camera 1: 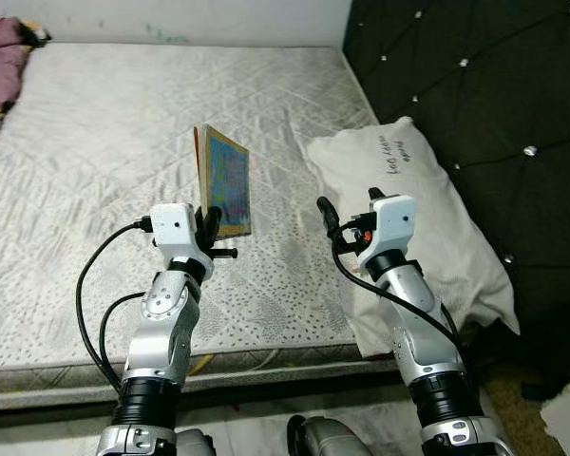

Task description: Clean up the room

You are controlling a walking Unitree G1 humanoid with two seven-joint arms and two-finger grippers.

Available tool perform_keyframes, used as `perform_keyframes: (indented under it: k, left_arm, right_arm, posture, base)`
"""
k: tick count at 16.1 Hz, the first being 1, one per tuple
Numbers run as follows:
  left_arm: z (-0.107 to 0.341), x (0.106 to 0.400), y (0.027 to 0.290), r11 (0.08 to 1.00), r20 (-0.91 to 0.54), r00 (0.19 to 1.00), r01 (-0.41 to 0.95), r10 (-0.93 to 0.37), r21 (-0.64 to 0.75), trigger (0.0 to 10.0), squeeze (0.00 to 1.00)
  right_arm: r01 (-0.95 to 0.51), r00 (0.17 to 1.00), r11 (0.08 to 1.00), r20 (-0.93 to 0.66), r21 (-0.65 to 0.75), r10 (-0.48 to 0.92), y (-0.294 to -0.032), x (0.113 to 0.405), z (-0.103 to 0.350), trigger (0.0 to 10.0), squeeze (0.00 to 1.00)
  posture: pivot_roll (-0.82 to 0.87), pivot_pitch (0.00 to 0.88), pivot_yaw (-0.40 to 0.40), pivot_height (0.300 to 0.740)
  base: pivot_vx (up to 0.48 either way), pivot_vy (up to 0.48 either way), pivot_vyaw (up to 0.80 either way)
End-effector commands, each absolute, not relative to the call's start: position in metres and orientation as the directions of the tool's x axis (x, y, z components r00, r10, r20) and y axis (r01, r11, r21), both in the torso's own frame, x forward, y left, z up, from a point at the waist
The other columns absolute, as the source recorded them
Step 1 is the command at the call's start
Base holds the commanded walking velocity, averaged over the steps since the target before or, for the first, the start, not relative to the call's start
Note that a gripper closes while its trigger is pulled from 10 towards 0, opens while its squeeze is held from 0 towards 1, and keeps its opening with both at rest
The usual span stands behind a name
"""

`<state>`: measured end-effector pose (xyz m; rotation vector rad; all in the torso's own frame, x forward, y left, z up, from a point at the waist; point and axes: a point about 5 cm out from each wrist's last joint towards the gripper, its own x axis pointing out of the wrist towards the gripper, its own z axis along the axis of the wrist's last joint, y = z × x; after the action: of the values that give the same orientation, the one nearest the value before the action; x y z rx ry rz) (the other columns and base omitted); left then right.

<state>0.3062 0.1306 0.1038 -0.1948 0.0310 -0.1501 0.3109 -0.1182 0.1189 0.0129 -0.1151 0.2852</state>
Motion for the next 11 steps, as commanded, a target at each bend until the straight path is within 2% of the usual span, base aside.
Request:
perform_keyframes:
  k: [1, 3, 7, 9, 11]
  left_arm:
    - [0.1143, 0.3100, 0.1270, 0.969, 0.028, 0.987, 0.162, -0.159, -0.187, 10.0, 0.00]
    - [0.1143, 0.3100, 0.1270, 0.968, 0.029, 0.987, 0.160, -0.157, -0.193, 10.0, 0.00]
    - [0.1146, 0.3096, 0.1265, 0.968, 0.033, 0.986, 0.165, -0.162, -0.189, 10.0, 0.00]
    - [0.1147, 0.3094, 0.1263, 0.968, 0.034, 0.986, 0.165, -0.162, -0.190, 10.0, 0.00]
    - [0.1148, 0.3094, 0.1262, 0.967, 0.037, 0.986, 0.166, -0.162, -0.191, 10.0, 0.00]
  right_arm:
    - [-0.274, 0.956, 0.962, 0.107, -0.009, 0.273, -0.1212, 0.3114, 0.1180, 10.0, 0.00]
    - [-0.275, 0.956, 0.962, 0.105, -0.009, 0.274, -0.1213, 0.3115, 0.1178, 10.0, 0.00]
    - [-0.275, 0.956, 0.961, 0.099, -0.012, 0.275, -0.1211, 0.3116, 0.1167, 10.0, 0.00]
    - [-0.277, 0.956, 0.961, 0.101, -0.013, 0.277, -0.1209, 0.3116, 0.1169, 10.0, 0.00]
    - [-0.278, 0.955, 0.961, 0.102, -0.013, 0.278, -0.1208, 0.3116, 0.1170, 10.0, 0.00]
  posture:
    - [-0.01, 0.058, -0.045, 0.740]
    - [-0.01, 0.057, -0.045, 0.740]
    - [-0.01, 0.053, -0.044, 0.740]
    - [-0.01, 0.054, -0.046, 0.740]
    - [-0.01, 0.054, -0.046, 0.740]
  base:
    - [0.000, 0.000, 0.00]
    - [0.000, 0.000, 0.00]
    - [0.000, 0.000, -0.75]
    - [0.000, 0.000, 0.00]
    - [0.000, -0.446, 0.00]
